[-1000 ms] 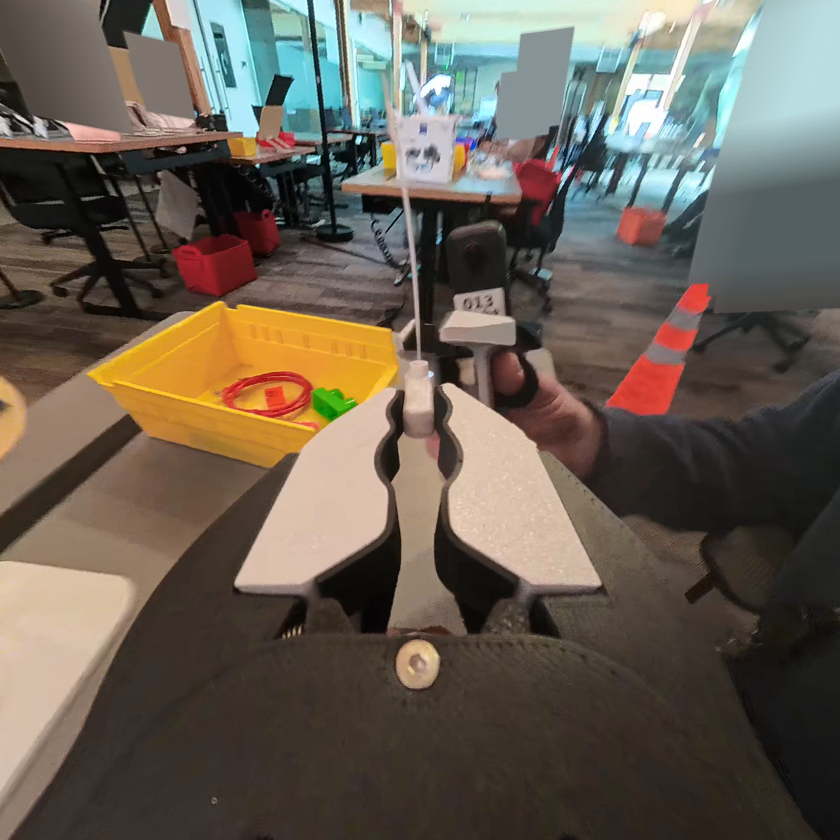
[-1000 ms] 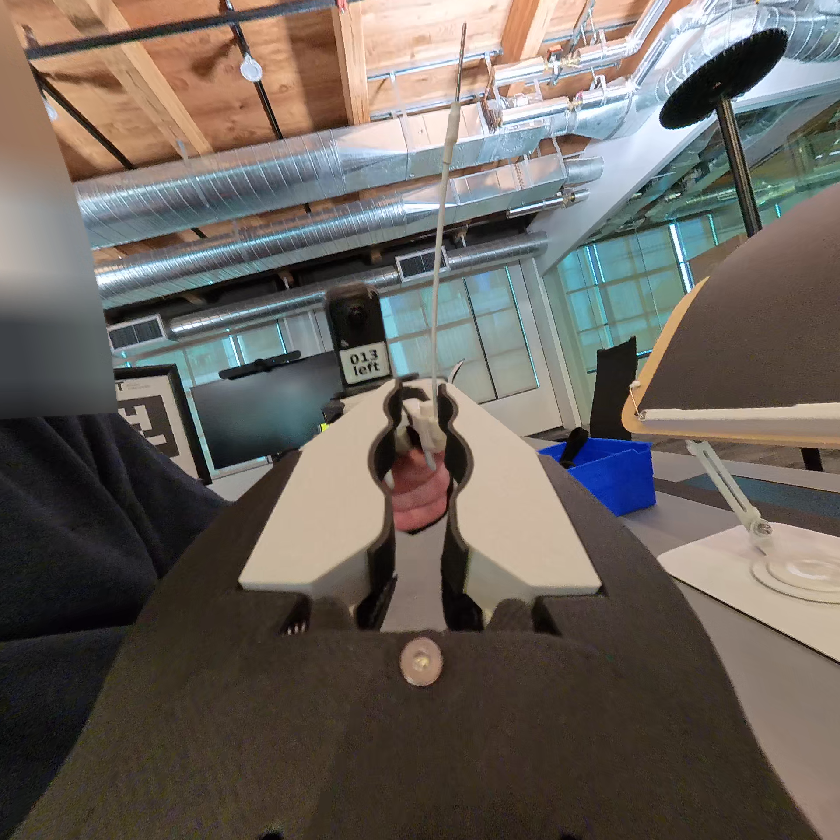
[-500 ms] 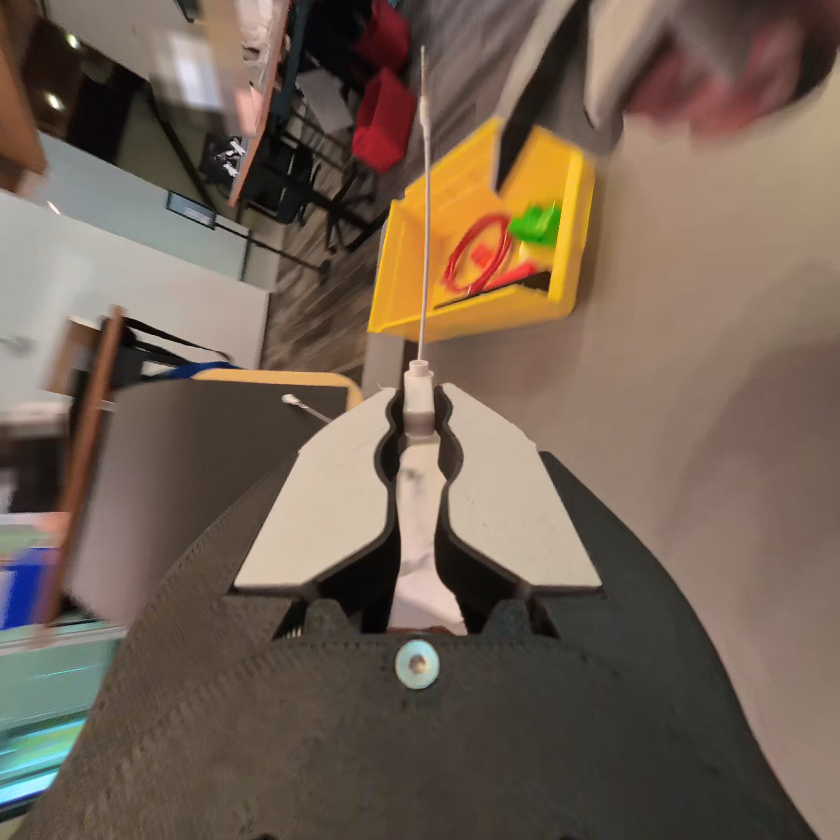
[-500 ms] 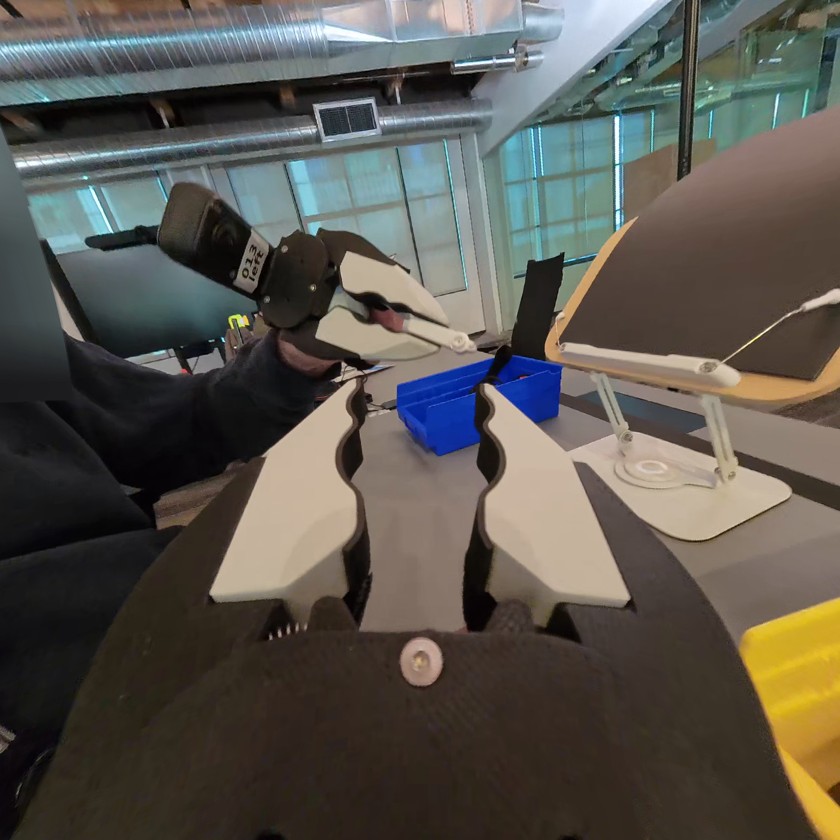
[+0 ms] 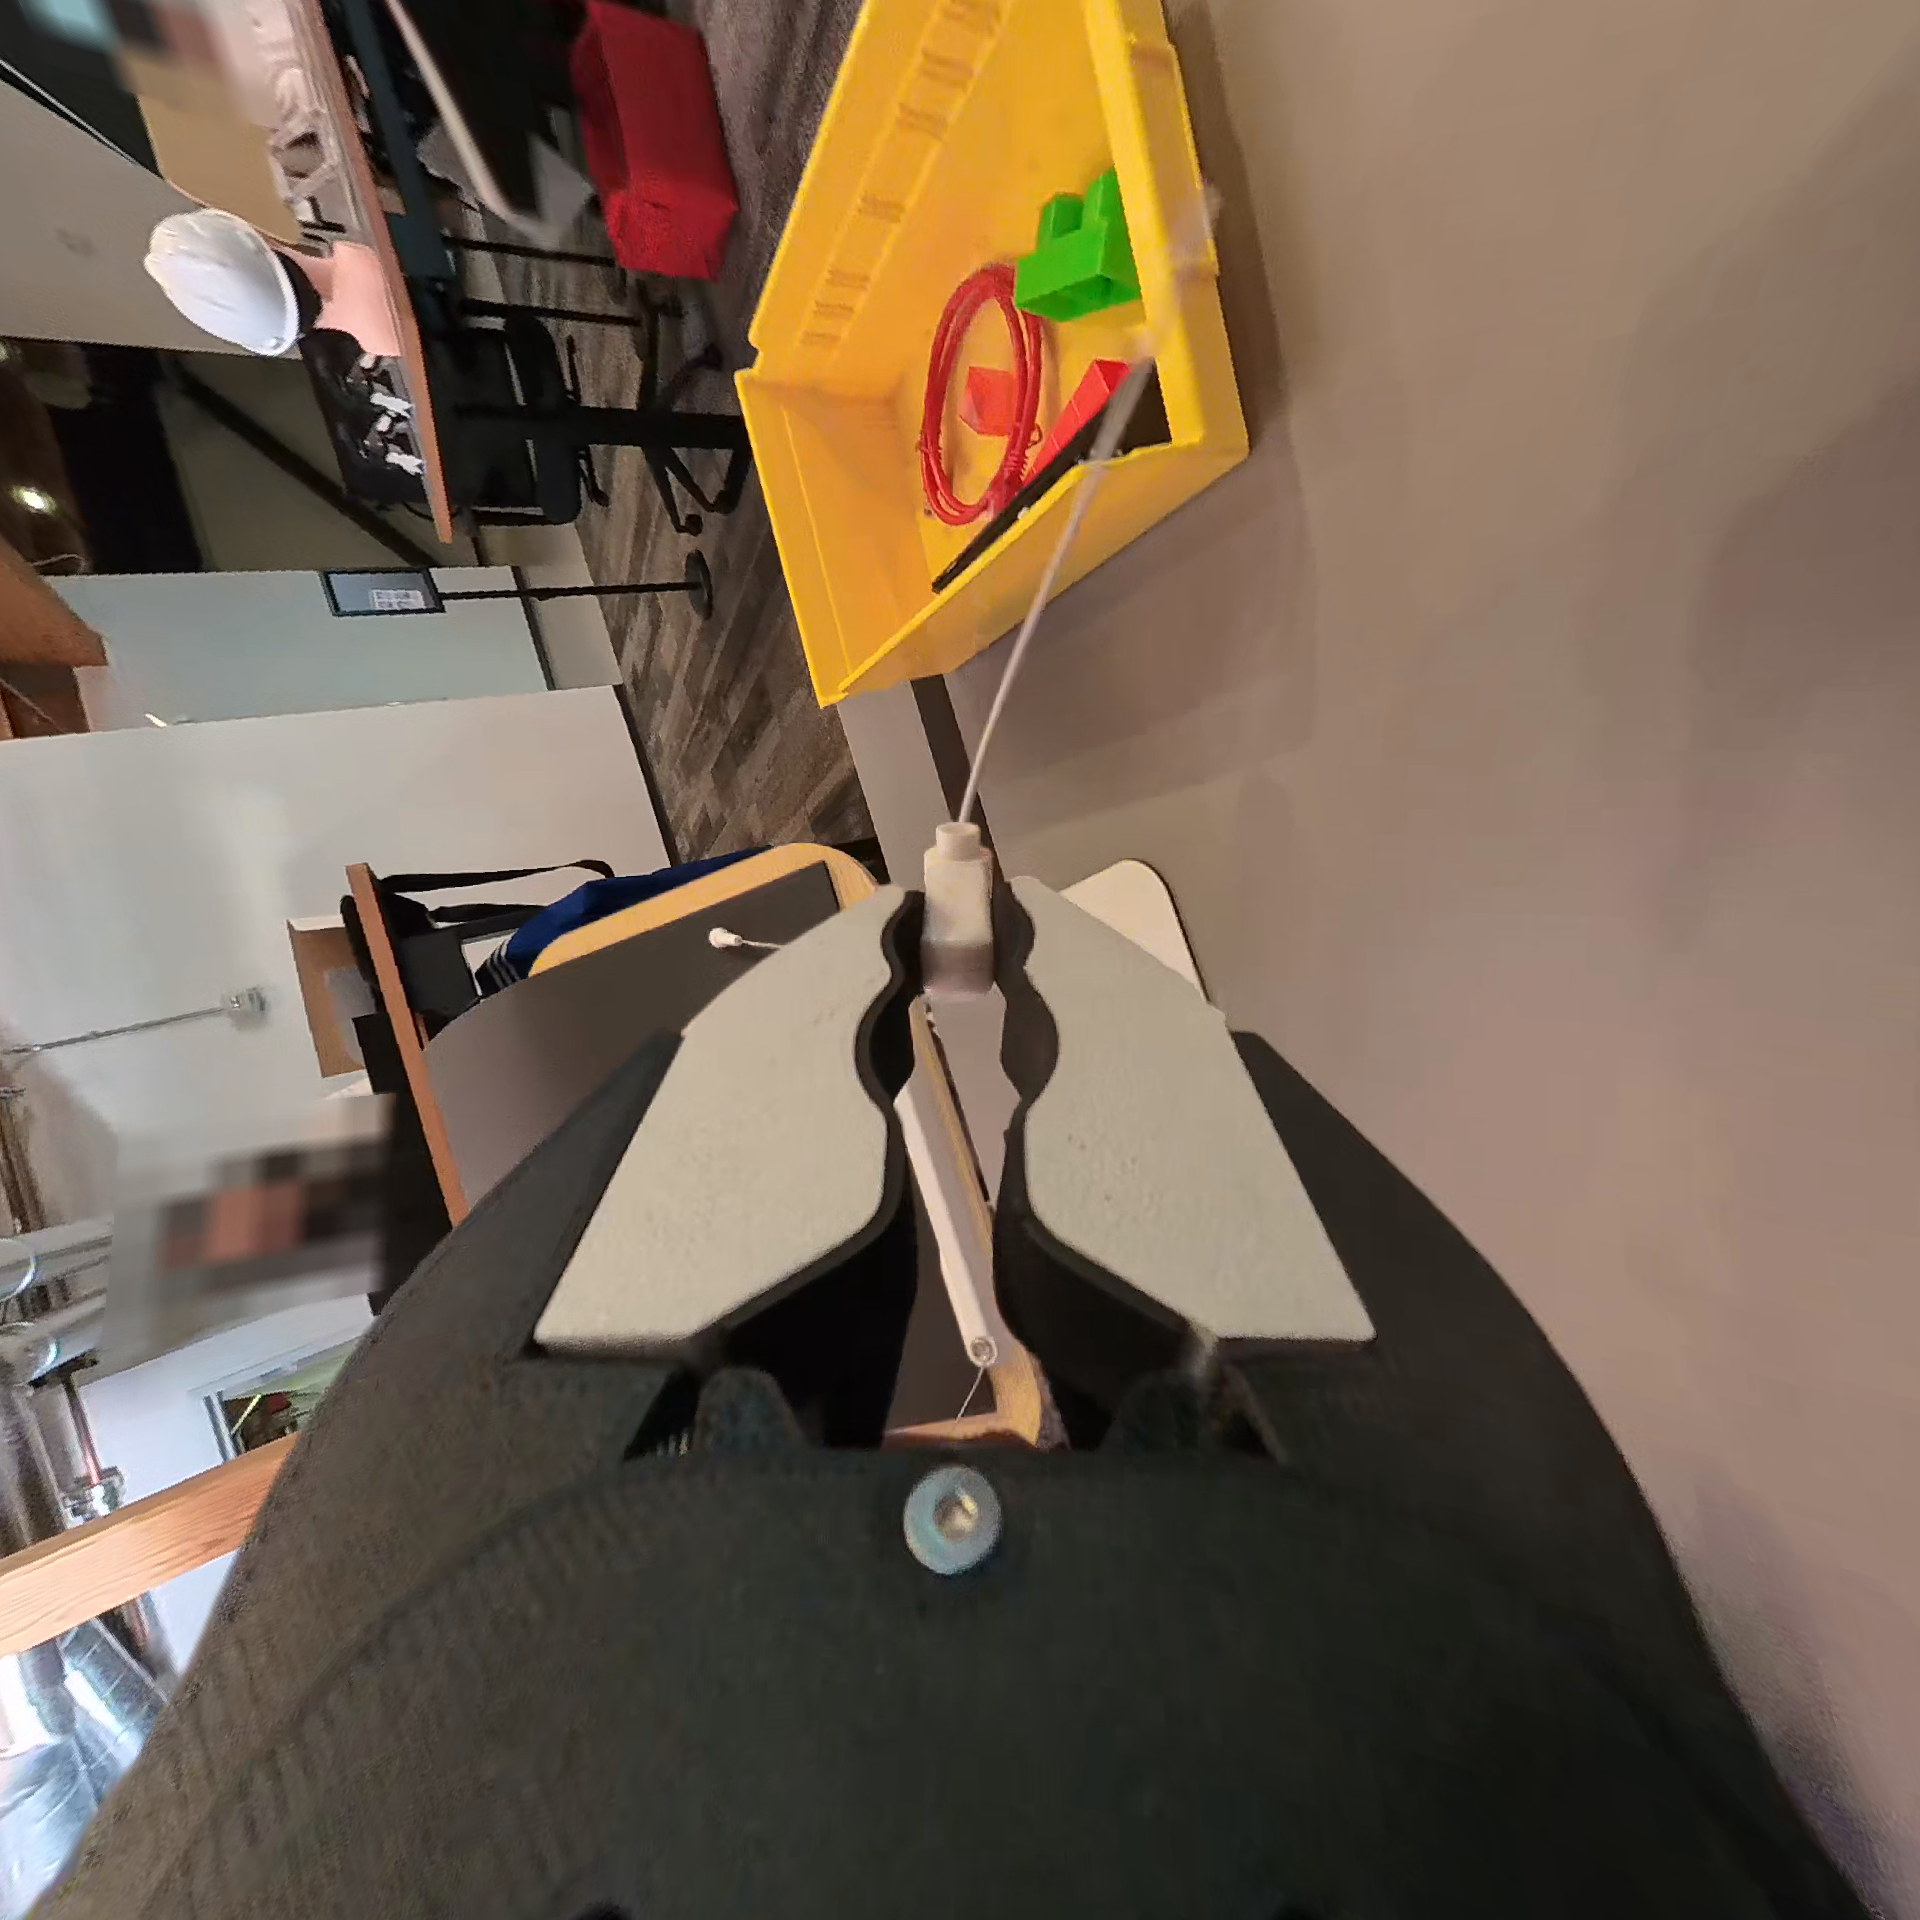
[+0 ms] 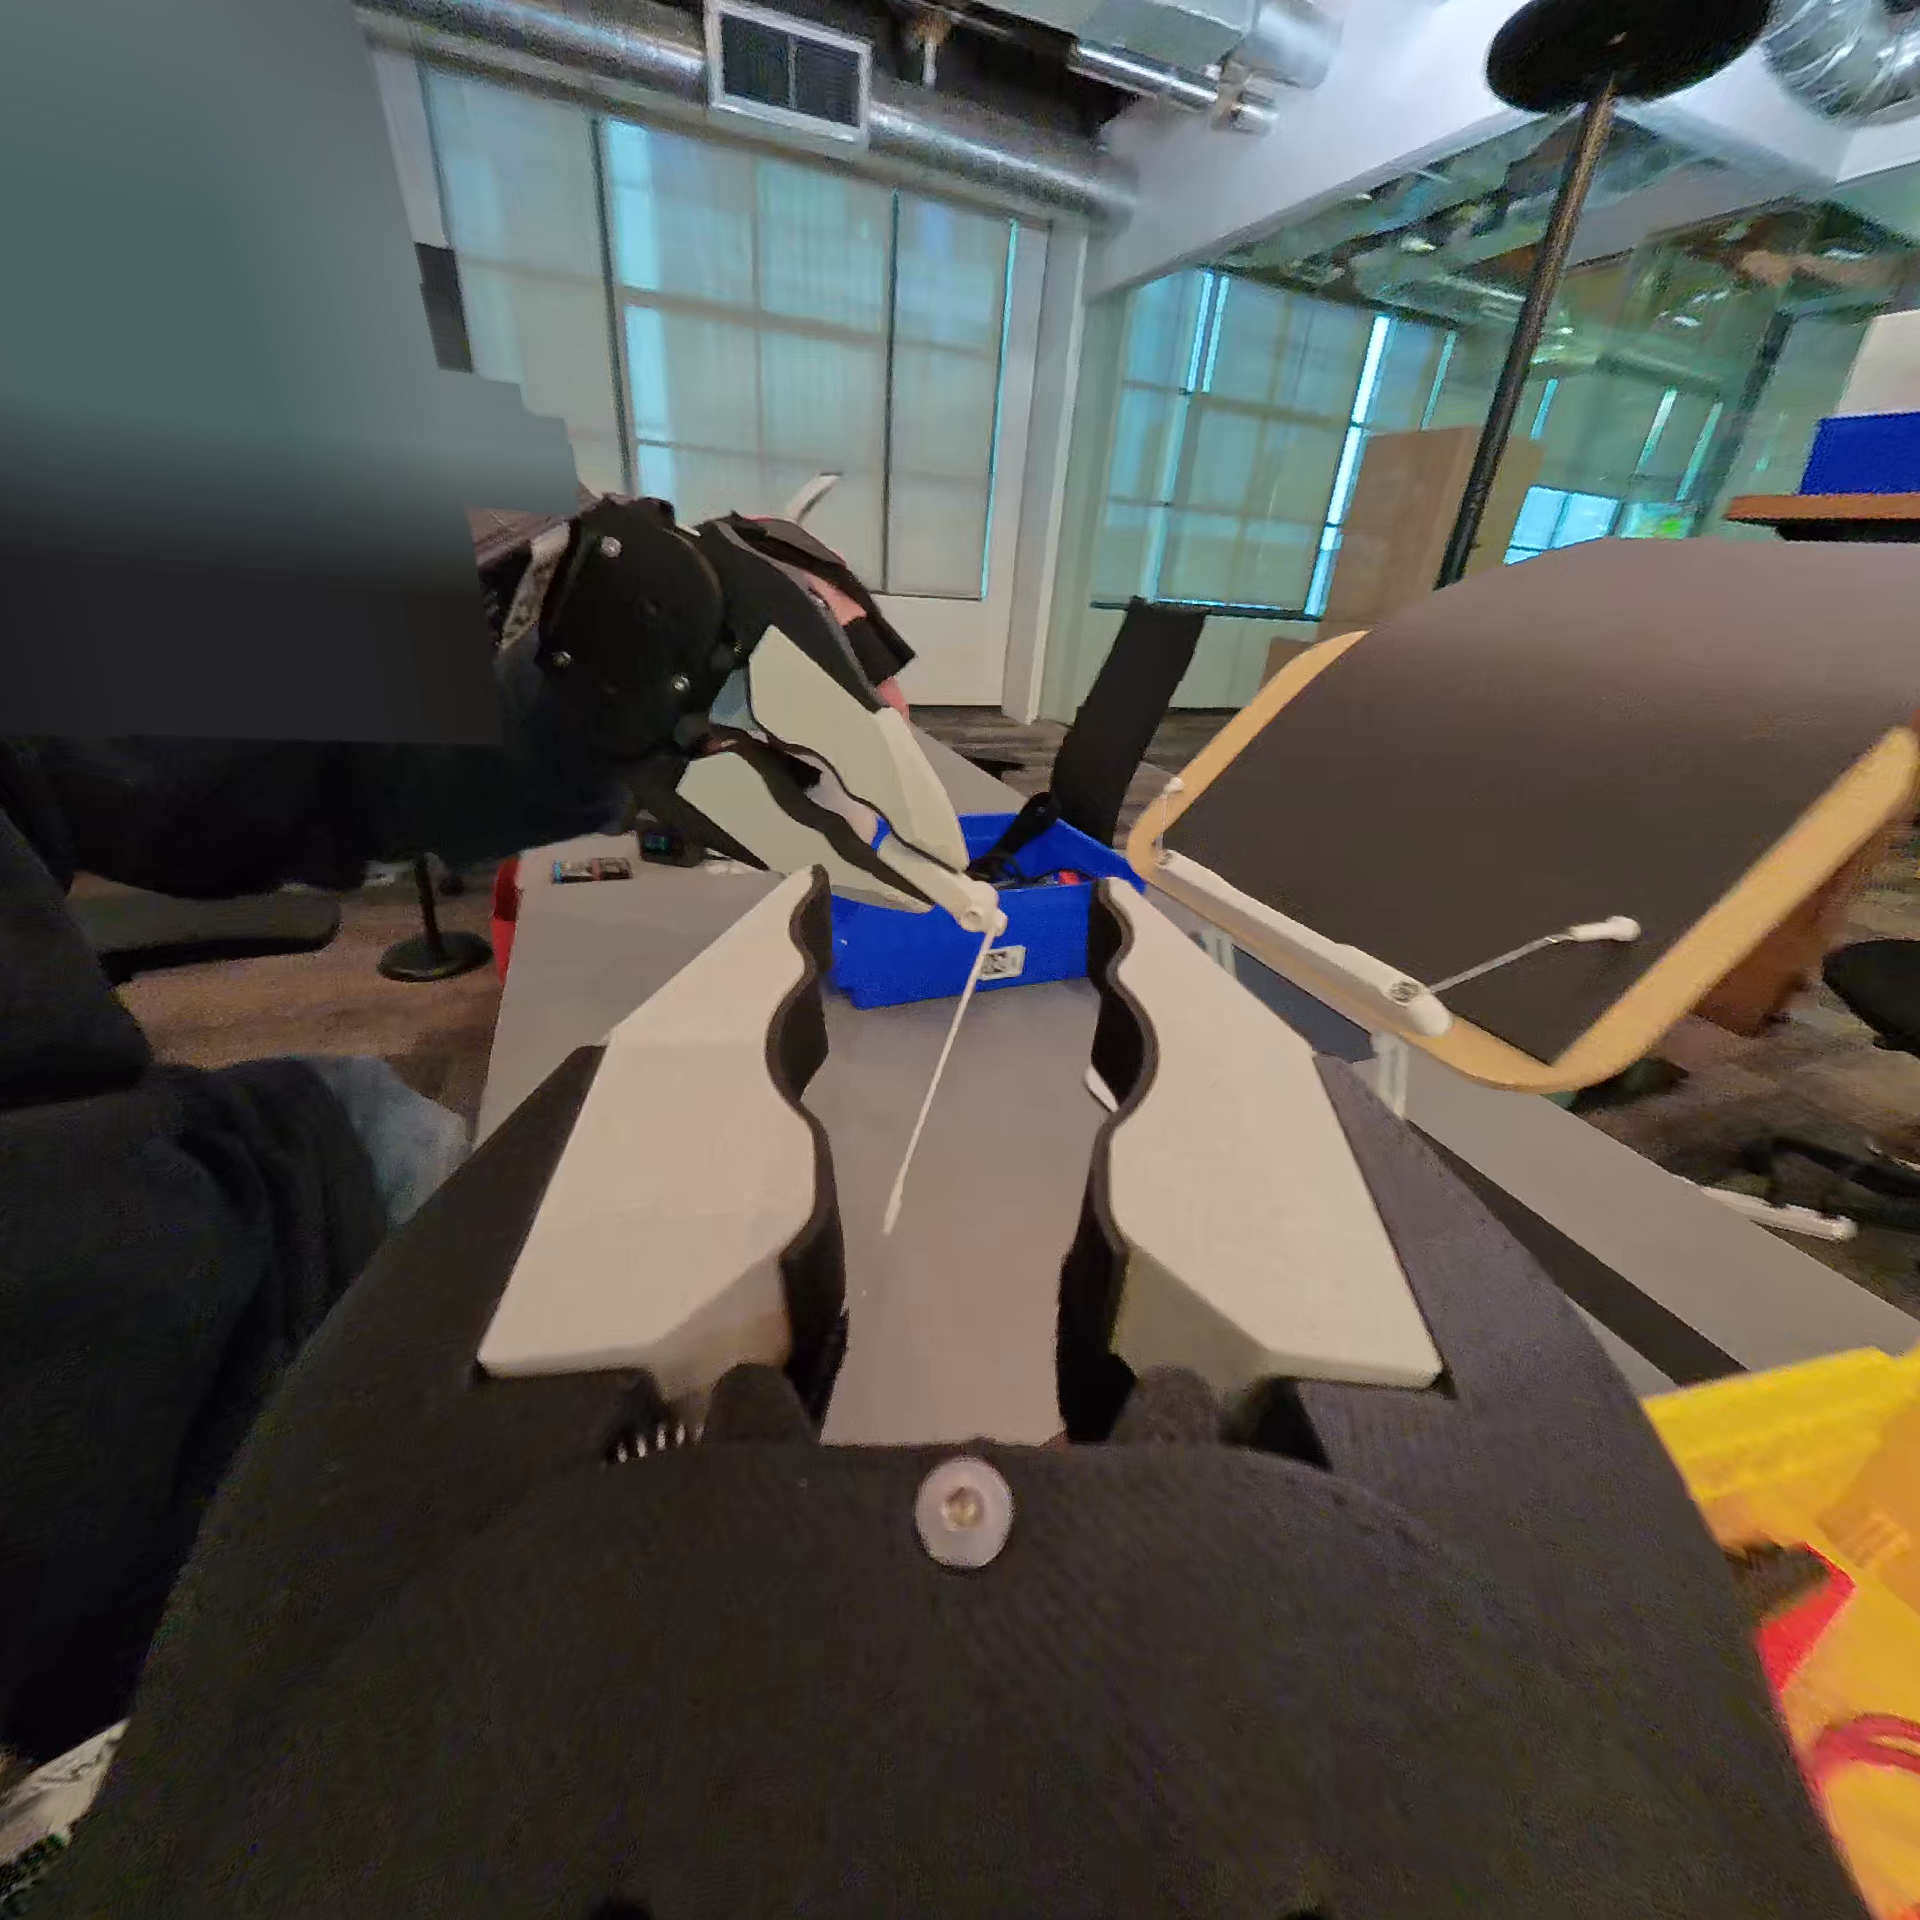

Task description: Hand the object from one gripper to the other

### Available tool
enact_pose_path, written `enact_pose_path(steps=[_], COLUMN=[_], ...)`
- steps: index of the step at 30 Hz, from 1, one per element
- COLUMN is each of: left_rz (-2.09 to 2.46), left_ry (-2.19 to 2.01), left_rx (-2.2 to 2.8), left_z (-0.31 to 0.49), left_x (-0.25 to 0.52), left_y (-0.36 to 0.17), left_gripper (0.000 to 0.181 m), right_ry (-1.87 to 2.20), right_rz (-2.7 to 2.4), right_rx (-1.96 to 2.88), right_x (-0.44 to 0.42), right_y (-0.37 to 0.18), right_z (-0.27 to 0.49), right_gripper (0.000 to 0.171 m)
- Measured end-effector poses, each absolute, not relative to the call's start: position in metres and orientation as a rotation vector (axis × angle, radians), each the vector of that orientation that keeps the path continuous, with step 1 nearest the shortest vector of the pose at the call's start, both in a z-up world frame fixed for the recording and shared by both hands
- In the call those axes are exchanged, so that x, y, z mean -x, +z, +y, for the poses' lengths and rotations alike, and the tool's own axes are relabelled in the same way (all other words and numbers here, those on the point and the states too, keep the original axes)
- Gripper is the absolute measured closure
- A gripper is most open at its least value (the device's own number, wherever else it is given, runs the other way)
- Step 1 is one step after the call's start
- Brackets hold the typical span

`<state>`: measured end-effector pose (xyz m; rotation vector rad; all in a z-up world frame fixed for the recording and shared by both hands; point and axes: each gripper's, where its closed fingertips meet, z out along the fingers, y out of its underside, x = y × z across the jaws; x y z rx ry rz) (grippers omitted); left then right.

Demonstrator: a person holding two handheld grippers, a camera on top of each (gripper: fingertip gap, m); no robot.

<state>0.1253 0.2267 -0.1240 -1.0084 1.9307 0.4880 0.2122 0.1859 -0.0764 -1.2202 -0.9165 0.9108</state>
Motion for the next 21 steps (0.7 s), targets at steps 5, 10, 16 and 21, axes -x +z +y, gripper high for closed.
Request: enact_pose_path(steps=[5,10,16,21], left_rz=[2.03,2.132,2.263,2.352], left_ry=[0.501,0.532,0.577,0.567], left_rx=[0.921,0.727,0.562,0.49], left_z=[0.218,0.198,0.182,0.172], left_x=[-0.125,-0.134,-0.136,-0.136], left_y=[-0.133,-0.135,-0.145,-0.157], left_gripper=[0.169,0.169,0.169,0.169], right_ry=[0.775,0.893,0.664,0.425], right_rz=[-1.108,-1.346,-1.764,-1.958], right_rx=[1.343,1.293,1.238,1.119], right_x=[-0.186,-0.146,-0.125,-0.117], right_y=[-0.113,-0.136,-0.172,-0.182], right_z=[0.192,0.188,0.181,0.177], right_gripper=[0.119,0.118,0.127,0.143])
